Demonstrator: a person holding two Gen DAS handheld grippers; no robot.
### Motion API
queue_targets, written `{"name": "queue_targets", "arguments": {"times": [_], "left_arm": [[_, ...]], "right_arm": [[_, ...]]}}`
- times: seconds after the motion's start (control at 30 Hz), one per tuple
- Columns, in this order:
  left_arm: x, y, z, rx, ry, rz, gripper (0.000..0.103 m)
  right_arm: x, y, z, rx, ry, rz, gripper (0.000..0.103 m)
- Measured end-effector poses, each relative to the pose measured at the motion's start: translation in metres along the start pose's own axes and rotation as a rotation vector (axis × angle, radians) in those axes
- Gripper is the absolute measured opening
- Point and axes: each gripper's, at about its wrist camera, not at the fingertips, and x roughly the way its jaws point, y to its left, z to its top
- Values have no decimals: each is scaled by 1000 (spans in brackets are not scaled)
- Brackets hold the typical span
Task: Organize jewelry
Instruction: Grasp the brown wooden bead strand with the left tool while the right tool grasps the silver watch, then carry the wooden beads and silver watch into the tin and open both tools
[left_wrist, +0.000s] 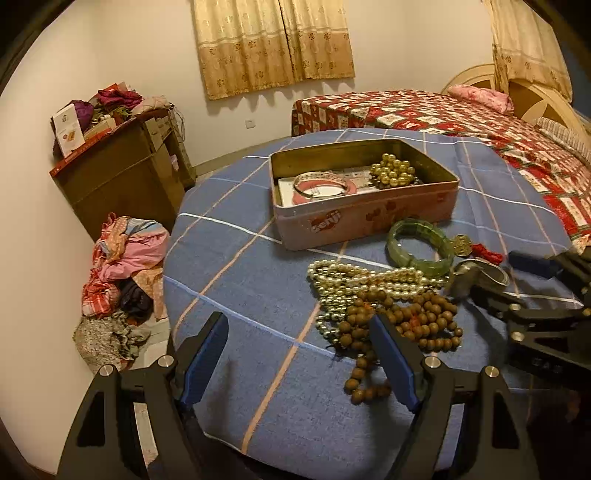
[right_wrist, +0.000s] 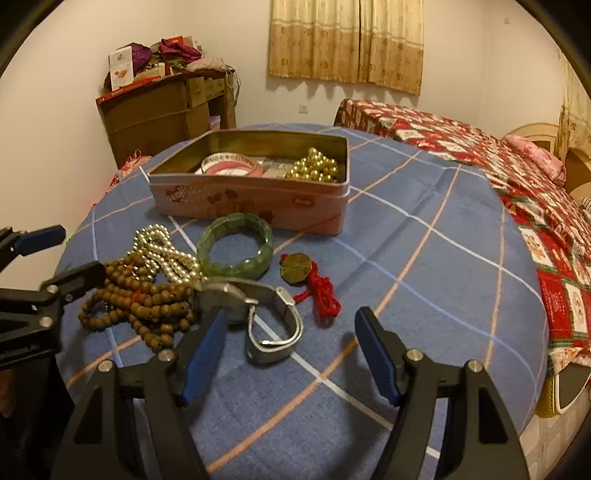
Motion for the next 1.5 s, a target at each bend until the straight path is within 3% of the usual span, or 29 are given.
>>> {"name": "queue_targets", "arguments": {"times": [0.13,0.43,0.53,0.6,0.63,0.67,1.3,1.5], "left_arm": [[0,-7,0,12,1,-38,79],[15,-18,2,16,14,-150,77],[16,-17,2,7,20,-225,40],[13,-21,1,40,12,-212,35],[12,-21,1,46,6,-213,17],[12,-20,1,44,12,-221,13],[-21,7,17,46,-138,-98,13],[-28,12,22,27,-161,-96,13]], "right_arm": [[-2,3,-4,-9,-7,2,33],[-5,3,-7,-18,-34,-51,31],[-5,3,-7,-15,-40,-50,31],[-5,4,-8,-14,-45,-52,31],[-5,4,-8,-14,-46,-53,31],[-6,5,-8,-15,-47,-55,31],[-24,9,-4,-40,-144,-64,28],[-32,13,2,-72,-174,-74,27]]}}
